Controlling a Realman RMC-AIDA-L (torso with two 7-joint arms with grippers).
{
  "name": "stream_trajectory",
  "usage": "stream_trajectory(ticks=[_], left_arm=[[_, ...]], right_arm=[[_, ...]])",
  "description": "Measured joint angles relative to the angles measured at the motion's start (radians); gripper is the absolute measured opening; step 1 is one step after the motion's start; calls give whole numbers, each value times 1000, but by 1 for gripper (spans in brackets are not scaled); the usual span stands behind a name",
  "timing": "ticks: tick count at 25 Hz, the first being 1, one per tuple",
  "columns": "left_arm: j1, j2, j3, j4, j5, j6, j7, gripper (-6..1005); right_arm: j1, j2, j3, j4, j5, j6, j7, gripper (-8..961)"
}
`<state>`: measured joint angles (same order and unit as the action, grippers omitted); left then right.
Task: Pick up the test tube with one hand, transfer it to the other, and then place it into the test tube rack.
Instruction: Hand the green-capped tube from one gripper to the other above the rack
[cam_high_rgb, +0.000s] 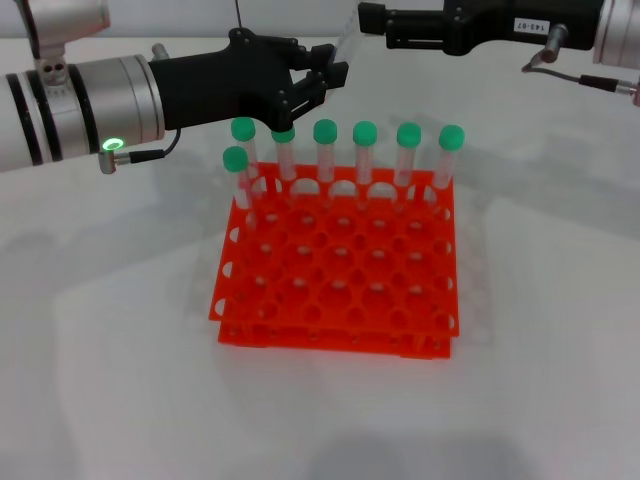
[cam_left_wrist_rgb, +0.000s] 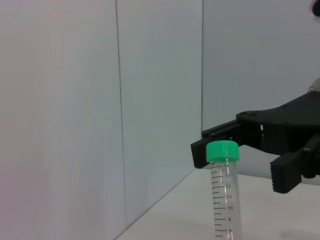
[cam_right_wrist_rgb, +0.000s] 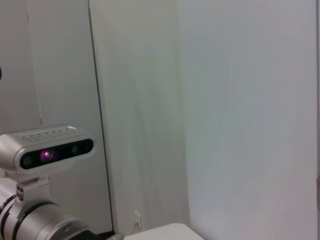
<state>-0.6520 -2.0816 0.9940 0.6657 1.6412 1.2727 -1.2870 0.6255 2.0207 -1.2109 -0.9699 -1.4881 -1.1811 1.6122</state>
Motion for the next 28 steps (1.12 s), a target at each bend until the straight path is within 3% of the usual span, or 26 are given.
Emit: stream_trajectory(ticks=[6, 17, 19, 28], left_arm=[[3, 0, 0, 0, 0, -2, 0, 204], [4, 0, 1, 0, 0, -1, 0, 209], [4, 0, 2, 0, 0, -1, 1, 210], [0, 0, 5, 0, 0, 0, 2, 214]], right_arm=[[2, -1, -8, 2, 0, 15, 0, 812], [10, -1, -8, 2, 2, 16, 0, 641], [12, -1, -9, 2, 3, 15, 0, 568], [24, 1, -18, 2, 4, 21, 0, 528]])
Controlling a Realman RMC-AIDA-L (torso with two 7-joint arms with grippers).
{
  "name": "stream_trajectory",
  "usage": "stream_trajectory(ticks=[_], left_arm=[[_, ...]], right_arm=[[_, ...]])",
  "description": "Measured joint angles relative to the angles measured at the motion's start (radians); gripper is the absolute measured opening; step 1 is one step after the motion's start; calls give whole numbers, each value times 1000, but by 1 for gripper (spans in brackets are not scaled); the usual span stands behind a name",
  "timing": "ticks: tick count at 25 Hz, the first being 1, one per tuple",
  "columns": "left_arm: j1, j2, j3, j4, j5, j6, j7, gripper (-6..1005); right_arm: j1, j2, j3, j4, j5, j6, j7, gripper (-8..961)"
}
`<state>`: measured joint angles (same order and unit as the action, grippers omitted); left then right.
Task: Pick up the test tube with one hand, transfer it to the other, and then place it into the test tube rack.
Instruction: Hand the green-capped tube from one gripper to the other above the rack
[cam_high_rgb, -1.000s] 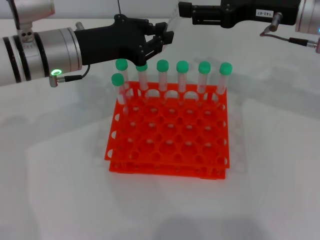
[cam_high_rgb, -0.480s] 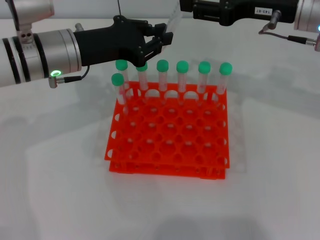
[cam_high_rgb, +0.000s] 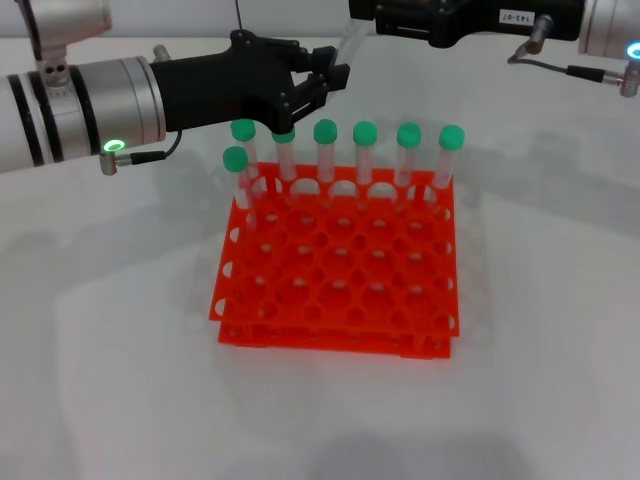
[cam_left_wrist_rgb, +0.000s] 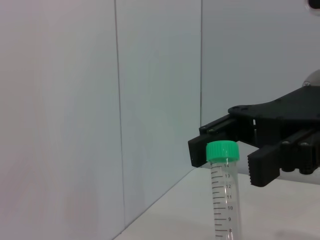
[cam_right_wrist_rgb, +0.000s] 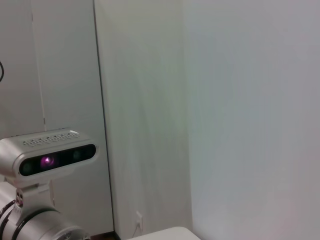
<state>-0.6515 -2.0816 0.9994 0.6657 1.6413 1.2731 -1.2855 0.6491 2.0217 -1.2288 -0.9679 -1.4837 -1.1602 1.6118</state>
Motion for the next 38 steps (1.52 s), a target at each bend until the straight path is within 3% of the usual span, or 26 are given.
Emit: stream_trajectory(ticks=[21, 38], left_arm=[[2, 0, 10, 4, -4, 4, 0, 225], [0, 0, 10, 2, -9, 6, 10, 233]], right_arm=[[-6, -2, 1, 11, 11, 8, -2, 425], [2, -4, -2, 14, 11, 8, -3, 395]])
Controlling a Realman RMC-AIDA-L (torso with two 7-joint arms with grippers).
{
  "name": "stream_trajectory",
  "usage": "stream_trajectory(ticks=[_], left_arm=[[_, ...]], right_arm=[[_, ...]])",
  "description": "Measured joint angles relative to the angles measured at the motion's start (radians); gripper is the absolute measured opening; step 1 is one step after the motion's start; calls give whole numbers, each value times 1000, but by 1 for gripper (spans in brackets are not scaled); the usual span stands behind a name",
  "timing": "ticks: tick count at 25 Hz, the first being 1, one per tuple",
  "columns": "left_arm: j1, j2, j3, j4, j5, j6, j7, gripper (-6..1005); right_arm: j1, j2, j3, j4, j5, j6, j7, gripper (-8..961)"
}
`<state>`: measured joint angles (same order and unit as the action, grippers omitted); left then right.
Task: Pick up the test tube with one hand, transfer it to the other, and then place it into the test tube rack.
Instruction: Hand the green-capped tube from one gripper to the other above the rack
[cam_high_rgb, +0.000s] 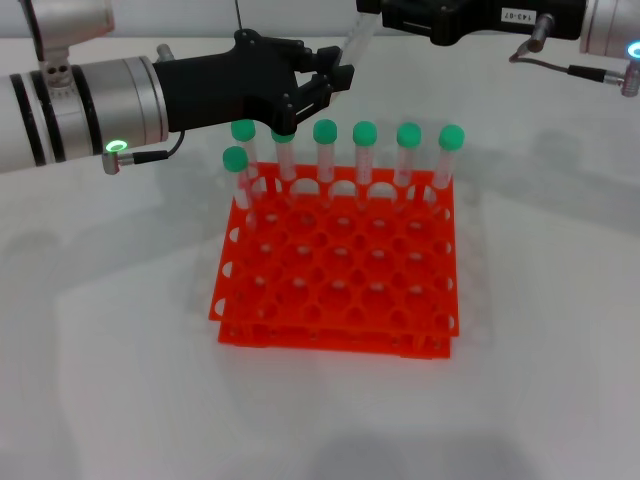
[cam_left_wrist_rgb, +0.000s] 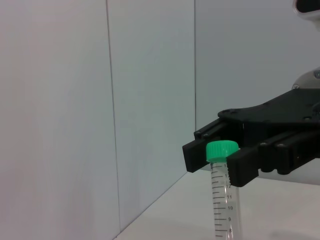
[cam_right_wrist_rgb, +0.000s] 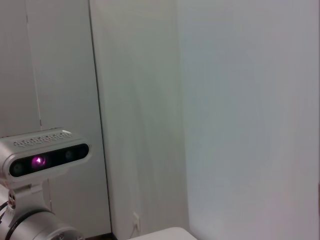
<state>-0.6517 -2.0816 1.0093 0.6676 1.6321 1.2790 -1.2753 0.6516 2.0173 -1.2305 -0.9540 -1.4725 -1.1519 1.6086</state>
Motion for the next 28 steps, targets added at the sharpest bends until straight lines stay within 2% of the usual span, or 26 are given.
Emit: stream_trajectory(ticks=[11, 13, 28], left_arm=[[-2, 0, 0, 0, 0, -1, 1, 238], [-2, 0, 0, 0, 0, -1, 1, 239], [2, -1, 0, 0, -2, -8, 1, 246]], right_arm=[[1, 0, 2, 1, 0, 0, -1, 352], [0, 0, 2, 1, 0, 1, 0, 284], [8, 0, -1, 1, -1, -5, -1, 283]])
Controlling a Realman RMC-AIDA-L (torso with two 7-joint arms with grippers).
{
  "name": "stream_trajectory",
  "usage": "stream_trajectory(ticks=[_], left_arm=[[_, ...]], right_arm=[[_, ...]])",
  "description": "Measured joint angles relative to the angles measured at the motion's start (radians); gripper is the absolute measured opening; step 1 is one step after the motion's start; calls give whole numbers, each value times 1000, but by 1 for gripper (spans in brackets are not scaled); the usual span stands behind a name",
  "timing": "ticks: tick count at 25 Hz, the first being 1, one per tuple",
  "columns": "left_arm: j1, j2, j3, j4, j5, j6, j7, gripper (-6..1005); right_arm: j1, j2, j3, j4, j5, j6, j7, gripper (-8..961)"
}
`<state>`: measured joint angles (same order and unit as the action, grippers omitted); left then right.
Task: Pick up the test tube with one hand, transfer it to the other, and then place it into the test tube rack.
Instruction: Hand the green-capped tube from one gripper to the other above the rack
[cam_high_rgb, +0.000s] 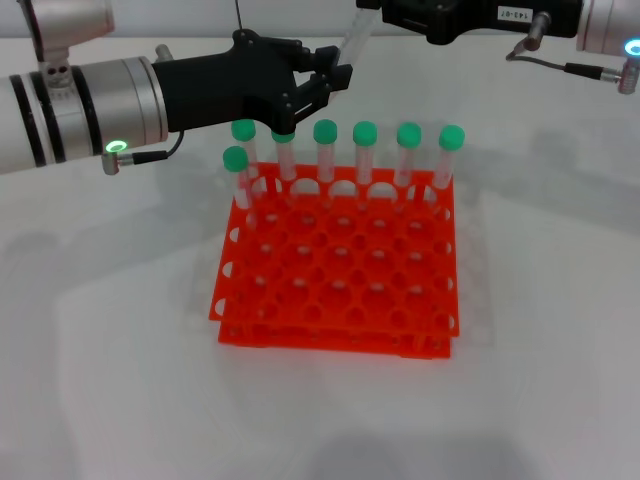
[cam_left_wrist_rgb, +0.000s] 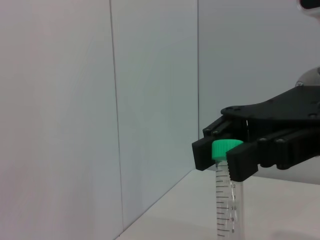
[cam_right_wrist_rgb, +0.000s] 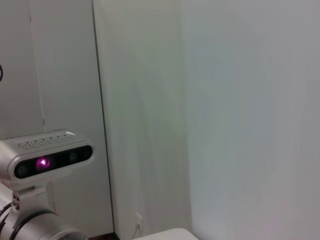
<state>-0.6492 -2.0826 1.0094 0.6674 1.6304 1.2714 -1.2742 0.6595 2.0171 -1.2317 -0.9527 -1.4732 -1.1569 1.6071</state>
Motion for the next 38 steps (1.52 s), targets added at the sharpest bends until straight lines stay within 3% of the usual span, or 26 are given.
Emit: stream_trajectory(ticks=[32, 38], left_arm=[[-4, 0, 25, 9, 1, -6, 22, 262], [-3, 0, 23, 11, 1, -8, 24, 398]], right_arm=[[5, -3, 1, -2, 1, 5, -3, 276], [5, -3, 2, -4, 1, 5, -3, 276]])
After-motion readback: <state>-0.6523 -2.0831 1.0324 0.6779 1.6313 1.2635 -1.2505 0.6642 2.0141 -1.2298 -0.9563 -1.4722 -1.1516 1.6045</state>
